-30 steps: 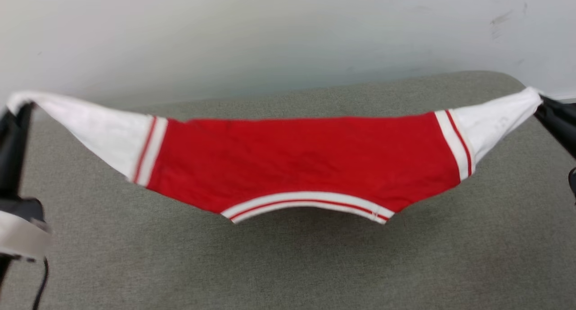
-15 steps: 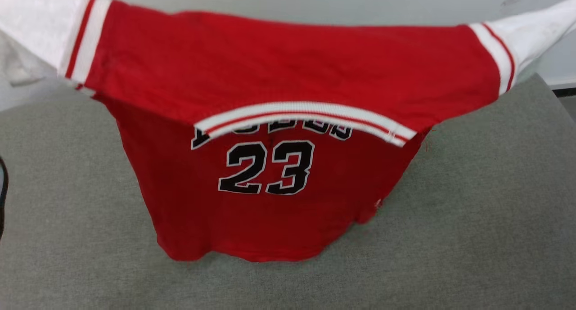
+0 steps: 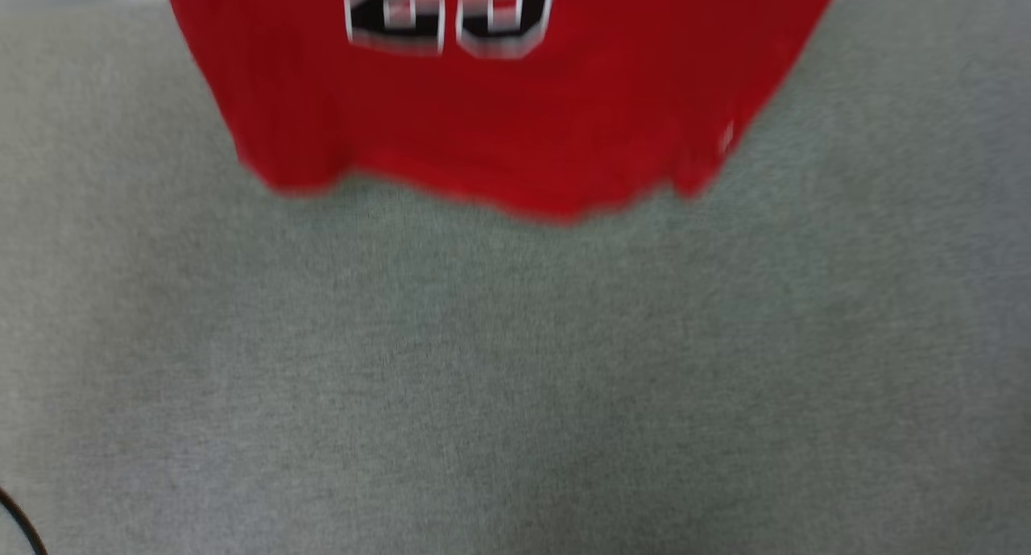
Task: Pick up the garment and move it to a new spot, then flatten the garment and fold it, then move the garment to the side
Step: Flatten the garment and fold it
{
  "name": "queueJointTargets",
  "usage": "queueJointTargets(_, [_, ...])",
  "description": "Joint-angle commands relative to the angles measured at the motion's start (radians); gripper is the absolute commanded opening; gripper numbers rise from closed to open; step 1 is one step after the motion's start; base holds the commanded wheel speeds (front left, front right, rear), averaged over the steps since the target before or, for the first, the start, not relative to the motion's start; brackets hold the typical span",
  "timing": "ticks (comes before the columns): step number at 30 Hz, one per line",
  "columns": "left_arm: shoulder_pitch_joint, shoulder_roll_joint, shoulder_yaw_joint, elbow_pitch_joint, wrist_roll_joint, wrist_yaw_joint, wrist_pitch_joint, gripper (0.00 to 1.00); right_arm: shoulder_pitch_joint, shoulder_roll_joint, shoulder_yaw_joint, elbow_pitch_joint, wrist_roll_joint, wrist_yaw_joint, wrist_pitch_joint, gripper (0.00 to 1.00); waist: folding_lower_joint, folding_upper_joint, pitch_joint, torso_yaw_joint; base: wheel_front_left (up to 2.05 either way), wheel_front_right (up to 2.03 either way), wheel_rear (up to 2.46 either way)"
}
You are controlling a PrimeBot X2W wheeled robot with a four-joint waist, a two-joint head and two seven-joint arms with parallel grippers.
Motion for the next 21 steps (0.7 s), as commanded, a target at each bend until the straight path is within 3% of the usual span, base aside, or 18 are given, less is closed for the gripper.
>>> queueJointTargets(1, [-0.083, -0.01, -0.02, 0.05, 0.026, -0.011, -0.014, 0.0, -0.076, 0.017, -0.001, 0.035, -0.033, -0.001, -0.007, 0.0, -0.0002, 0.0, 0.115, 0.019, 0.0, 0.0, 0.0])
queueJointTargets(7, [-0.41, -0.075, -0.093, 0.272, 0.108, -0.055, -0.084, 0.0, -0.342, 0.047, 0.018, 0.176, -0.154, -0.001, -0.038, 0.0, -0.0002, 0.0, 0.25, 0.046, 0.0, 0.0, 0.0])
queueJointTargets(12, [-0.59, -0.134, -0.132, 0.457, 0.153, -0.088, -0.172, 0.0, -0.514, 0.063, 0.048, 0.313, -0.231, -0.001, -0.104, 0.0, -0.0002, 0.0, 0.321, 0.074, 0.0, 0.0, 0.0])
queueJointTargets(16, [-0.66, -0.176, -0.165, 0.574, 0.174, -0.117, -0.226, 0.0, -0.582, 0.075, 0.094, 0.409, -0.283, -0.001, -0.186, 0.0, -0.0002, 0.0, 0.349, 0.087, 0.0, 0.0, 0.0])
queueJointTargets(21, [-0.614, -0.226, -0.208, 0.679, 0.189, -0.145, -0.303, 0.0, -0.543, 0.088, 0.16, 0.507, -0.287, -0.001, -0.265, 0.0, -0.0002, 0.0, 0.349, 0.094, 0.0, 0.0, 0.0])
